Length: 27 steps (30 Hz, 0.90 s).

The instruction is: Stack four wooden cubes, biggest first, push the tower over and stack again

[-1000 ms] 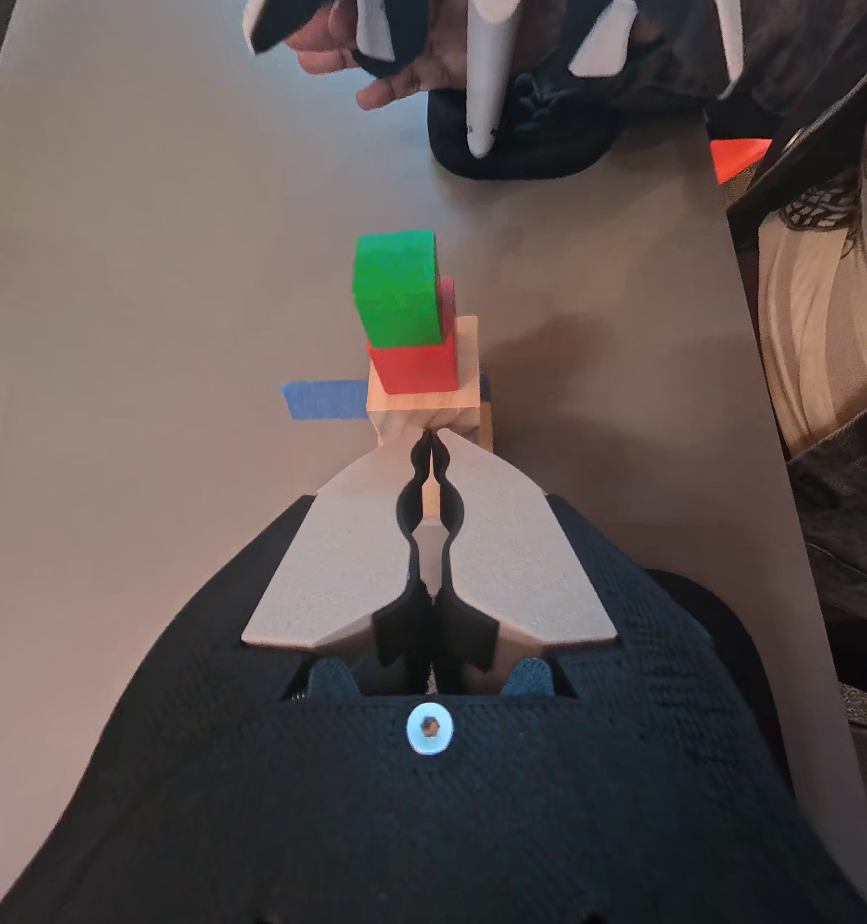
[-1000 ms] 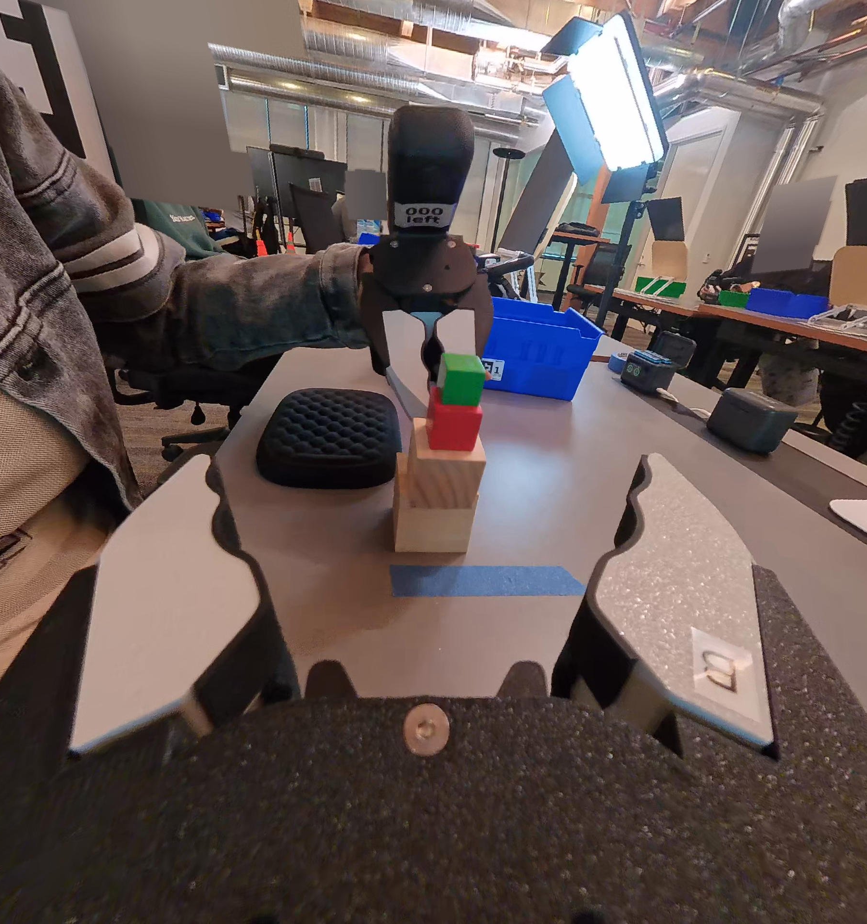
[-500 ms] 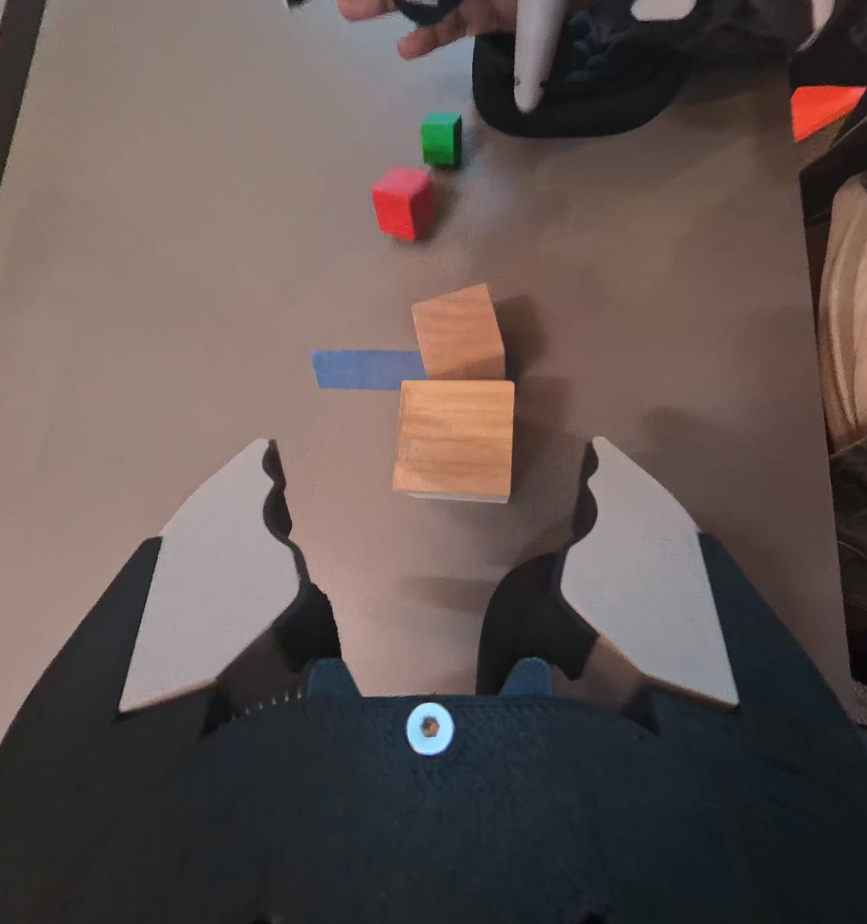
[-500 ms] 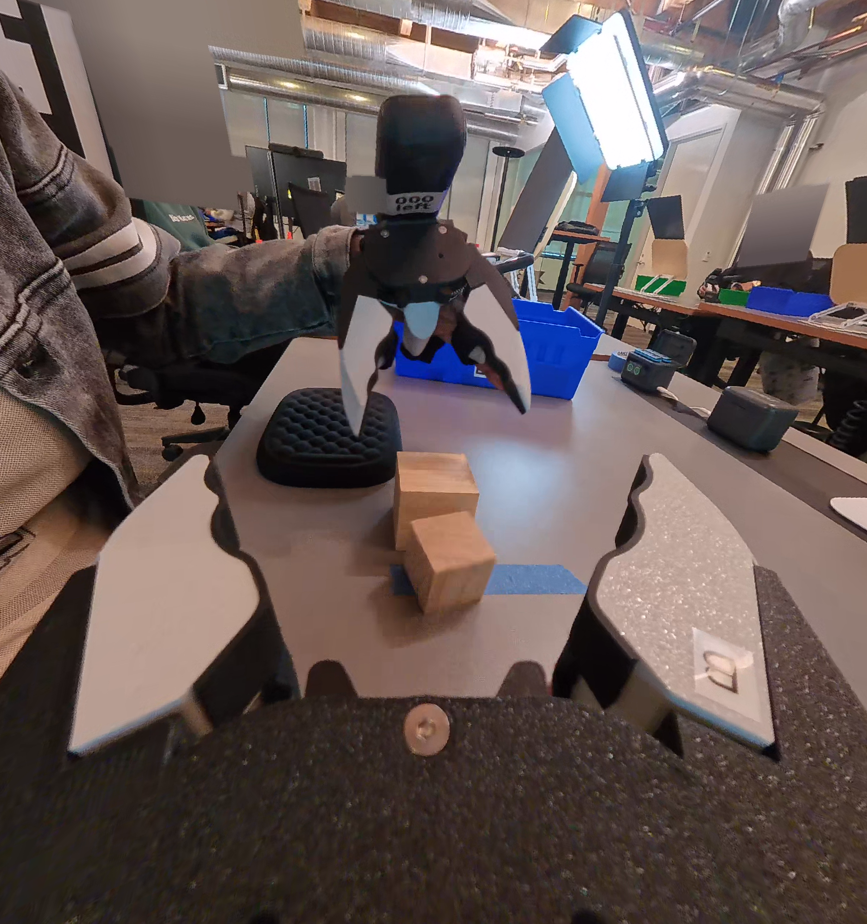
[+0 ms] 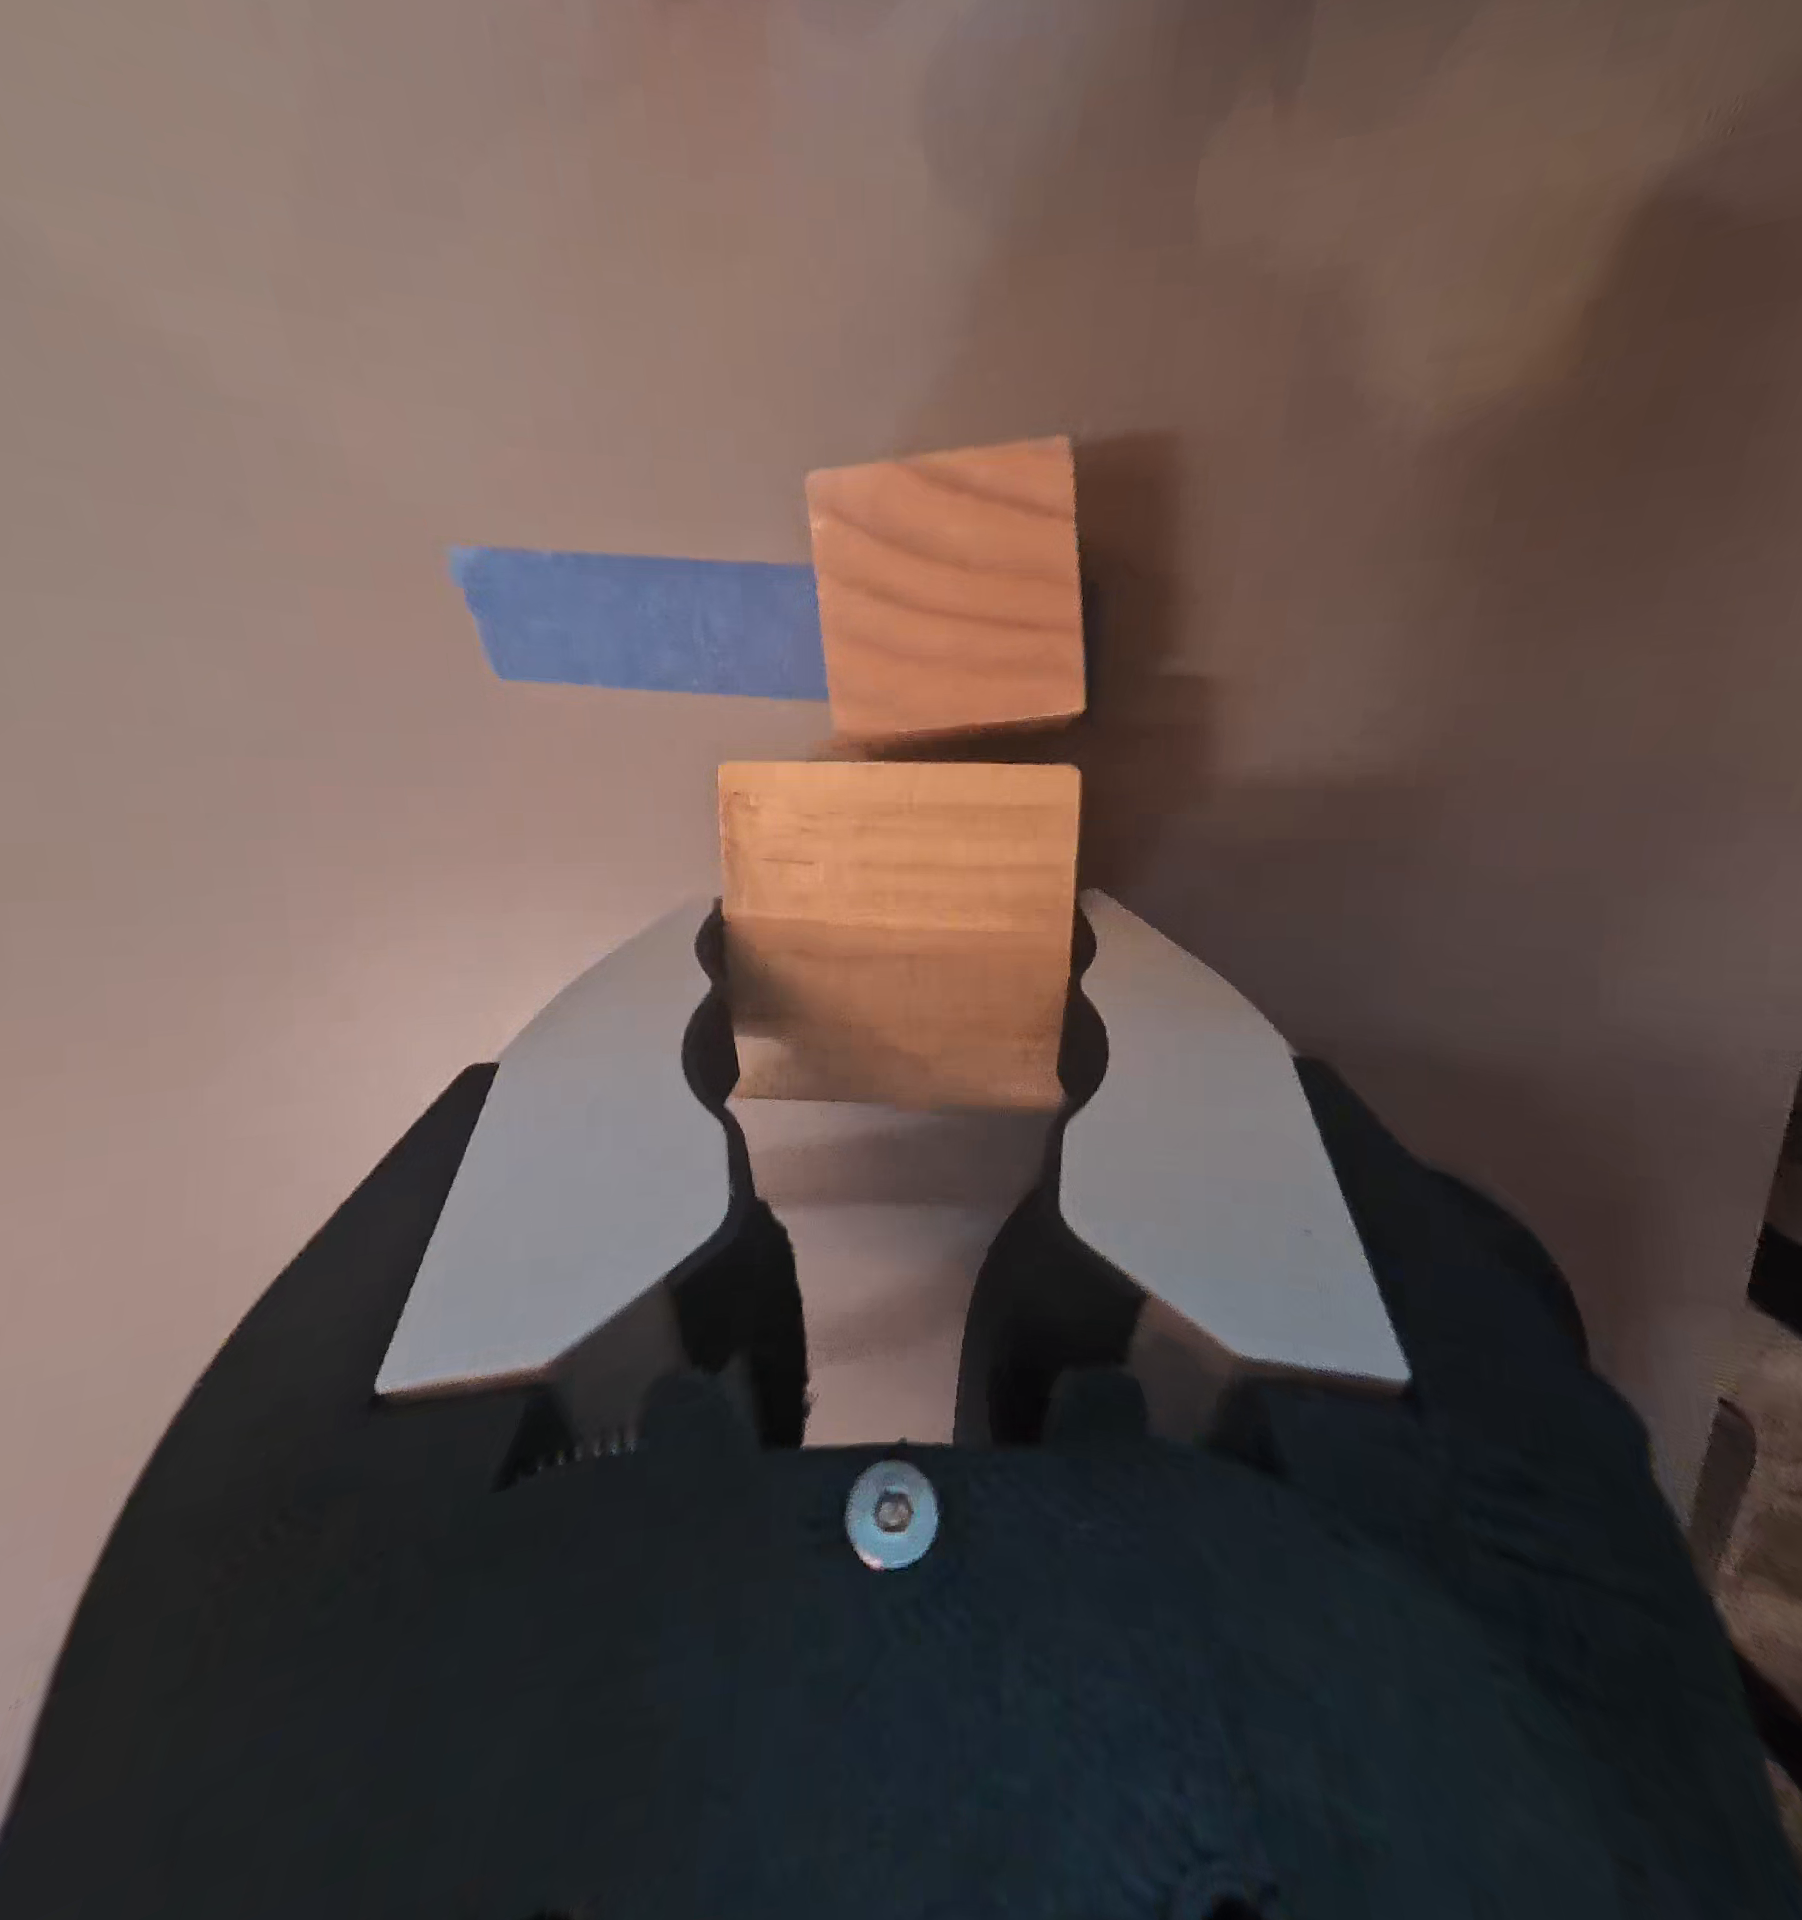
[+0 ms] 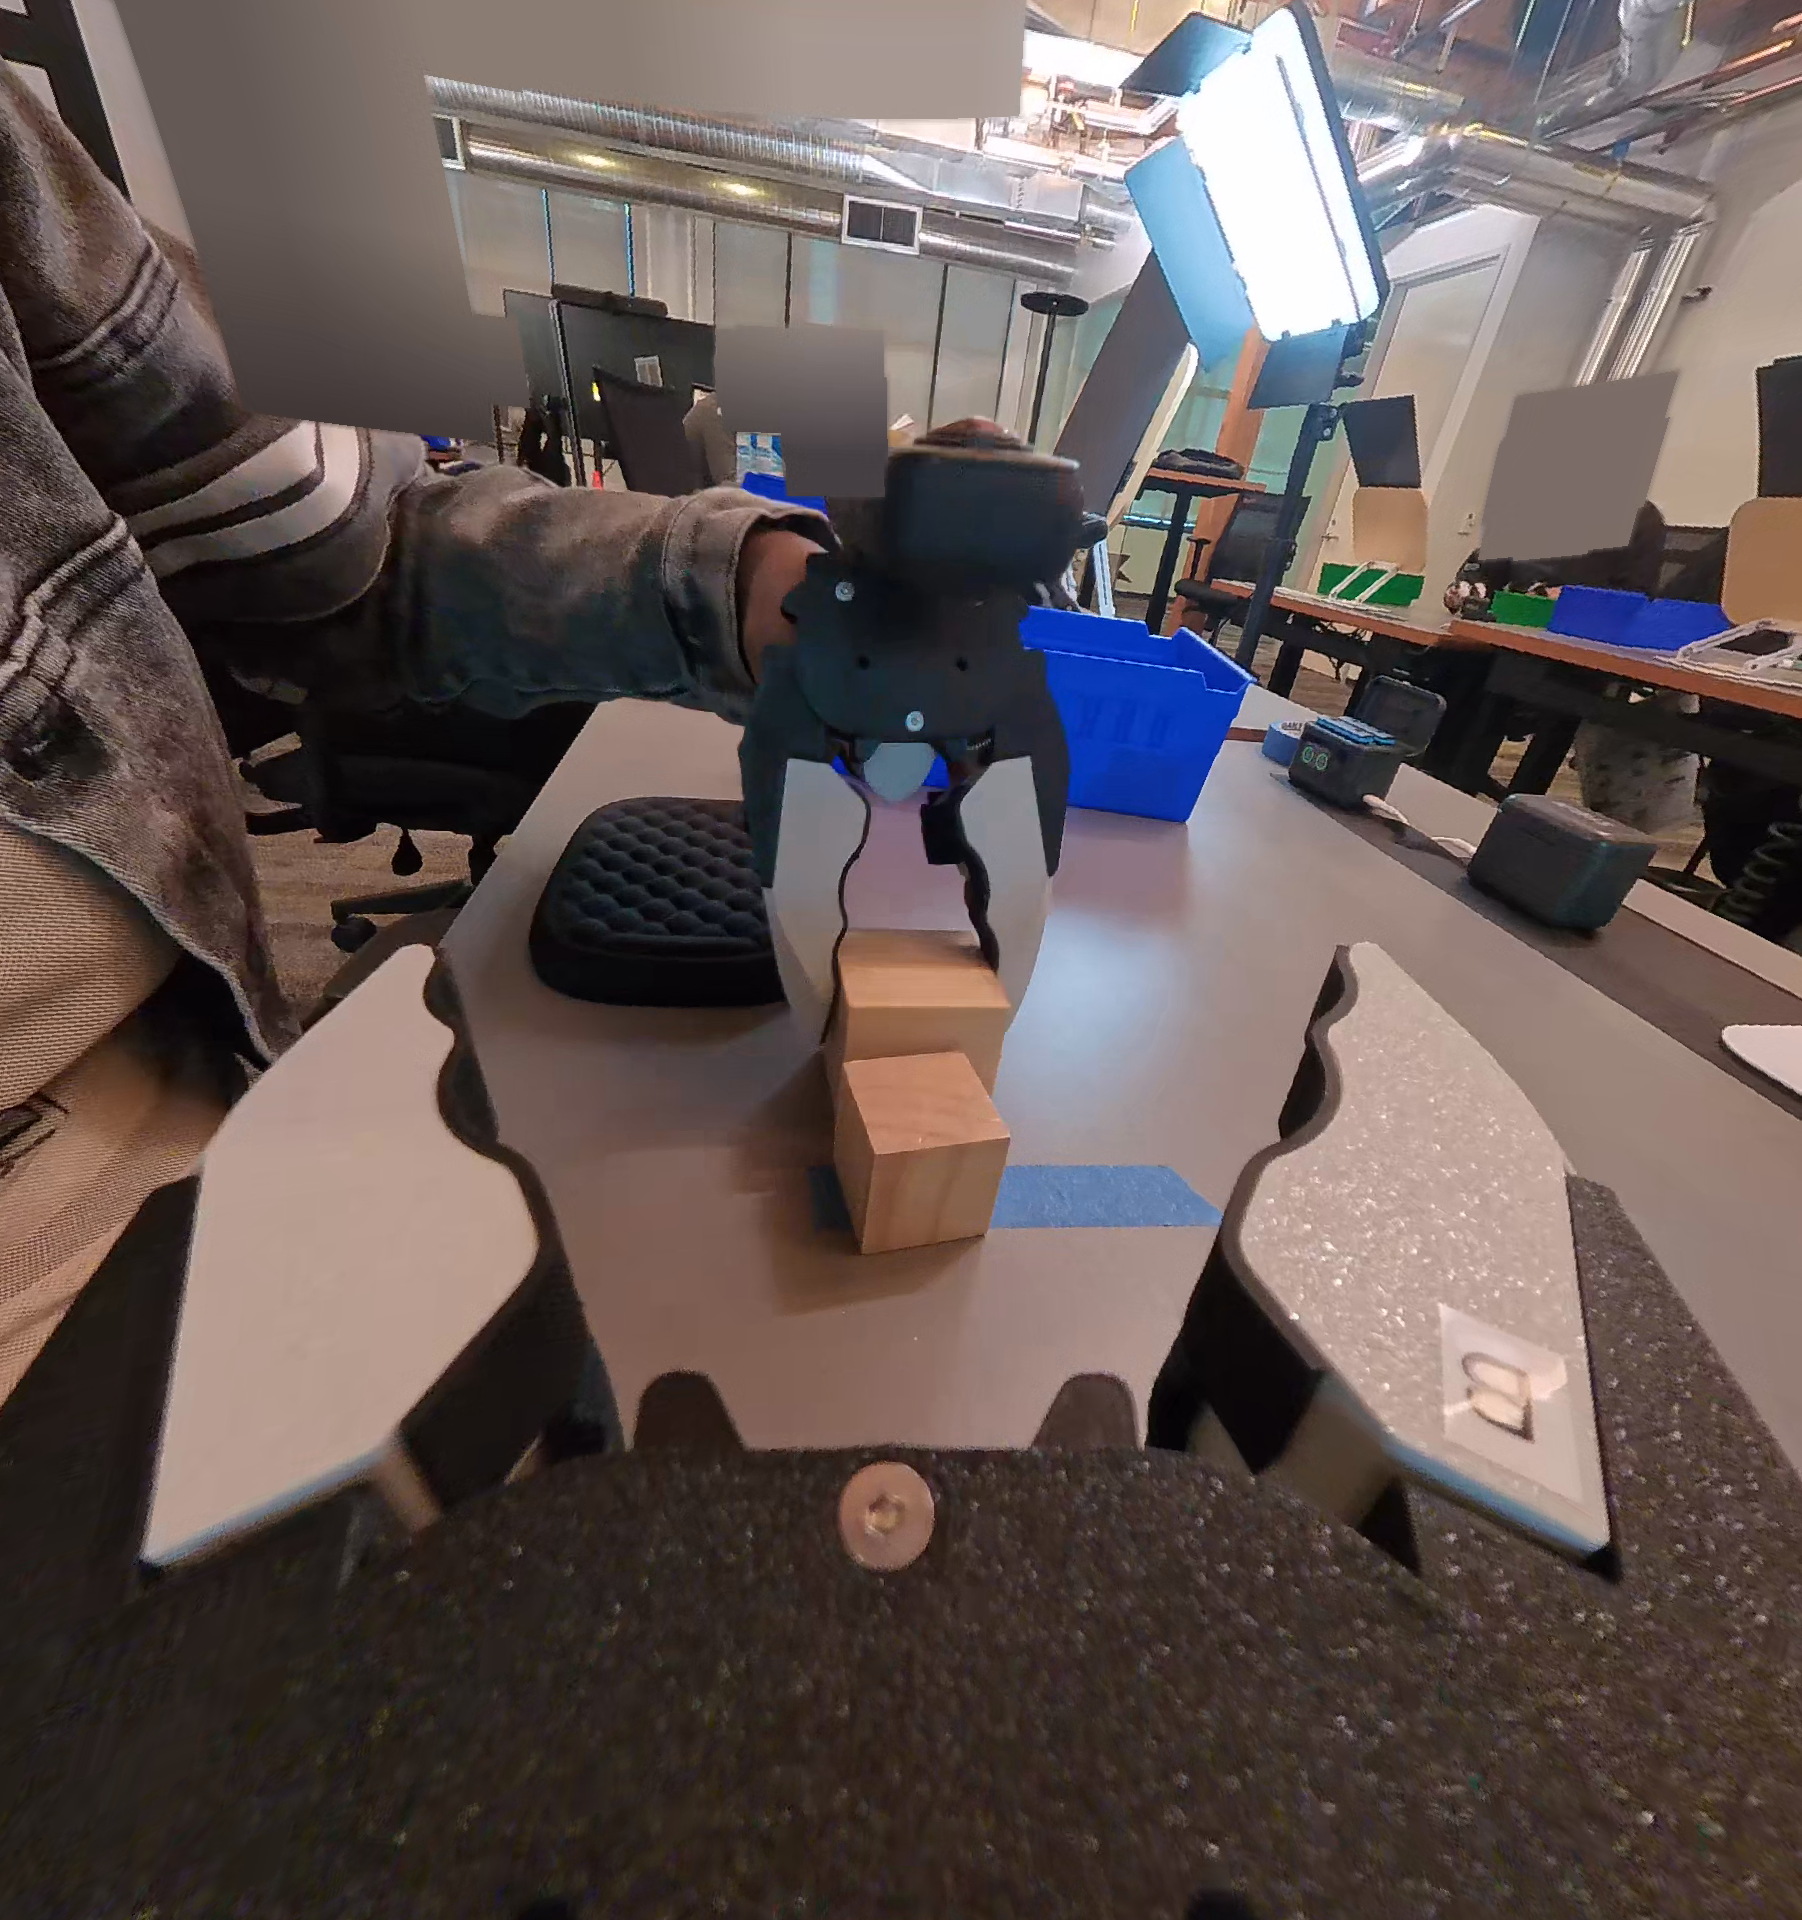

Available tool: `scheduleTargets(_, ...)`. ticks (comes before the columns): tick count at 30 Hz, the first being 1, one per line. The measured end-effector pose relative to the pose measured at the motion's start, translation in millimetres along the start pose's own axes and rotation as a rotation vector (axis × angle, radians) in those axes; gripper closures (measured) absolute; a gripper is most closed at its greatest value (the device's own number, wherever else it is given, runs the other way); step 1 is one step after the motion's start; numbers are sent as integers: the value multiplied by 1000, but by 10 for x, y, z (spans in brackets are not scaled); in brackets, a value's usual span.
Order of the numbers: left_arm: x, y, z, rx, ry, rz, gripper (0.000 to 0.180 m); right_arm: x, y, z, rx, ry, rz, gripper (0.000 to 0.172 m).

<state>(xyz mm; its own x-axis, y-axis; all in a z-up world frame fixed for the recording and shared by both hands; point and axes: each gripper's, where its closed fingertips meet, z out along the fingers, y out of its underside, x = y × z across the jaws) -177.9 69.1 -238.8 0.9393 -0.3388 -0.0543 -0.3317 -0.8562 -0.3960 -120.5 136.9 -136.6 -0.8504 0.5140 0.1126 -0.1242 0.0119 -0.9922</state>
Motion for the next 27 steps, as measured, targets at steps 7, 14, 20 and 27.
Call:
scheduleTargets(7,-307,-419,-788,869,-41,-440,120,121,17,45,-38,111,-155,40)
scheduleTargets(14,-2,-798,-1282,1526,521,-817,119,26,-247,360,19,258,-485,60)
scheduleTargets(20,400,-1150,-974,1344,713,-717,120,-99,-356,524,-17,197,-571,96)
scheduleTargets(27,237,-1012,-770,1114,122,-297,50,213,-180,133,-409,114,-553,100)
